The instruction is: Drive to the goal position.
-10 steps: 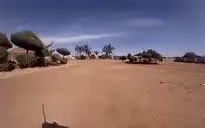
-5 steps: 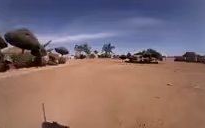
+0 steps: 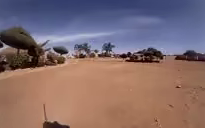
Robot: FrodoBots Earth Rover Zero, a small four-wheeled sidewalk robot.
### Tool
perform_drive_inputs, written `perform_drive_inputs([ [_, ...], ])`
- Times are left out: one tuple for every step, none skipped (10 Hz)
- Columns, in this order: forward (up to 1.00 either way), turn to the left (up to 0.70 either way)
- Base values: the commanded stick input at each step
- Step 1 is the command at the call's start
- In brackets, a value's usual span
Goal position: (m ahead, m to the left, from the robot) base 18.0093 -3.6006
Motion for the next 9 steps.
perform_drive_inputs([
  [0.7, 0.04],
  [0.7, 0.01],
  [0.7, 0.0],
  [0.7, 0.0],
  [0.7, 0.0],
  [0.7, 0.0],
  [0.7, 0.0],
  [0.7, 0.0],
  [0.7, 0.0],
])
